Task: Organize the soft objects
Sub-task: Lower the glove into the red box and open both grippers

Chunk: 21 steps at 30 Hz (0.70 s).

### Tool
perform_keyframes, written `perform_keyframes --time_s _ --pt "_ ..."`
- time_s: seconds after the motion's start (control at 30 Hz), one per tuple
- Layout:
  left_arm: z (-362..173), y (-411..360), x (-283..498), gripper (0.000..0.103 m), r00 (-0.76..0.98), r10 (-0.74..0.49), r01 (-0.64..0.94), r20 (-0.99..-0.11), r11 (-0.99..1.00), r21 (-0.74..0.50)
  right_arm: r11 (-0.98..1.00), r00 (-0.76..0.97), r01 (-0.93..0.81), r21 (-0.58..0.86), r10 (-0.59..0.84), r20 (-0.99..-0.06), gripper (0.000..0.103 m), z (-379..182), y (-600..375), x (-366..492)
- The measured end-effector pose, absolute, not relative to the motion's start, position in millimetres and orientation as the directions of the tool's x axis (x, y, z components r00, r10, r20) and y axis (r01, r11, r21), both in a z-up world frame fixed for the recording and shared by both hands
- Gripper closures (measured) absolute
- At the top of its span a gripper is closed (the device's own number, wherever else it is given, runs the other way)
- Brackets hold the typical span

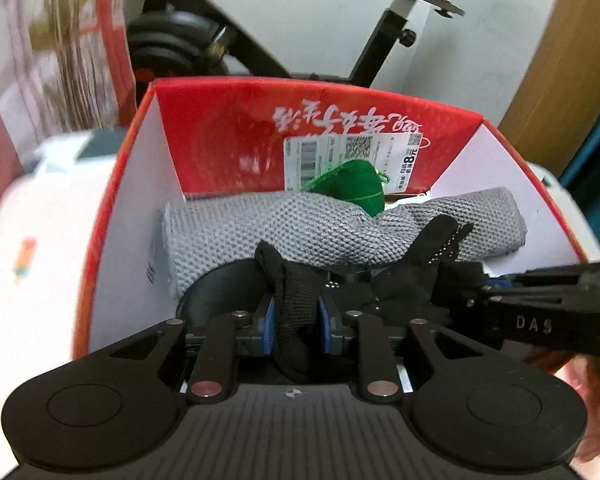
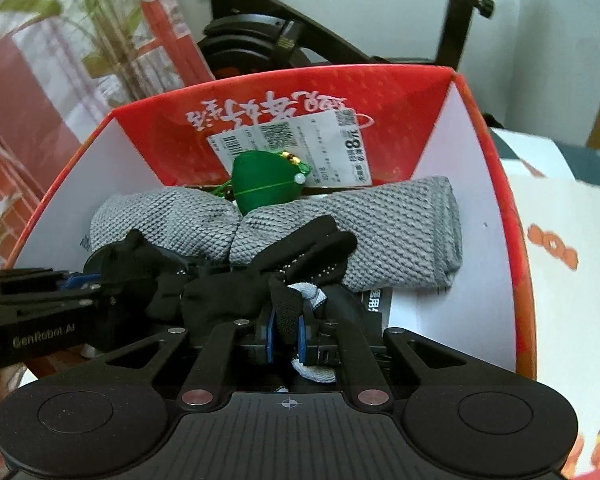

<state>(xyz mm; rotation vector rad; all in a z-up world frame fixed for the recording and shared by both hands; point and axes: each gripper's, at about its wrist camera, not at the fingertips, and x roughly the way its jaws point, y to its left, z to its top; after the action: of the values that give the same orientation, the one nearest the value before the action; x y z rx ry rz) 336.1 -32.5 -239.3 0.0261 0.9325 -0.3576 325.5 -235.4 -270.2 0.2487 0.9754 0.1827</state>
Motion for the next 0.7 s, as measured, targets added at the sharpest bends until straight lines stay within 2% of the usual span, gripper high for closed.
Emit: perform_keyframes --time_s 0.1,0.2,0.27,0.33,0.4,0.53,0.6,0.7 --pt "-231 -40 327 0.073 0.585 -0.249 0.346 -0.772 0.937 -0.041 0.964 0.554 -0.045 0.262 0.242 -0.797 0.092 -266 -232 321" --pt "-224 -46 319 0.062 0.623 -0.228 0.364 -0.749 0.931 0.019 0.968 0.563 -0.038 0.249 0.227 -0.795 0.089 -260 -231 317" --pt "-216 -45 313 0.031 0.647 -0.228 0.364 -0.728 0.931 0.032 0.971 0.592 -0.048 0.233 0.216 -0.776 0.08 -253 -231 312" --pt "-207 -43 306 0.018 0.674 -0.218 0.352 -0.706 0.935 0.047 0.978 0.628 -0.053 0.201 0.189 -0.755 0.07 -244 -232 306" --pt "-195 -40 299 0.013 0.711 -0.198 0.33 -0.675 0.941 0.071 0.978 0.649 -0.056 0.199 0.187 -0.737 0.065 -235 -235 300" --pt "-171 -33 287 0.0 0.76 -0.203 0.301 -0.618 0.952 0.057 0.974 0.698 -0.052 0.222 0.194 -0.69 0.047 -213 -243 290" --pt "-158 -29 283 0.0 0.773 -0.208 0.279 -0.6 0.96 0.027 0.972 0.724 -0.056 0.227 0.196 -0.661 0.036 -198 -245 284" --pt "-137 -25 270 0.0 0.806 -0.203 0.261 -0.555 0.965 0.026 0.977 0.762 -0.066 0.202 0.18 -0.622 0.015 -177 -245 273"
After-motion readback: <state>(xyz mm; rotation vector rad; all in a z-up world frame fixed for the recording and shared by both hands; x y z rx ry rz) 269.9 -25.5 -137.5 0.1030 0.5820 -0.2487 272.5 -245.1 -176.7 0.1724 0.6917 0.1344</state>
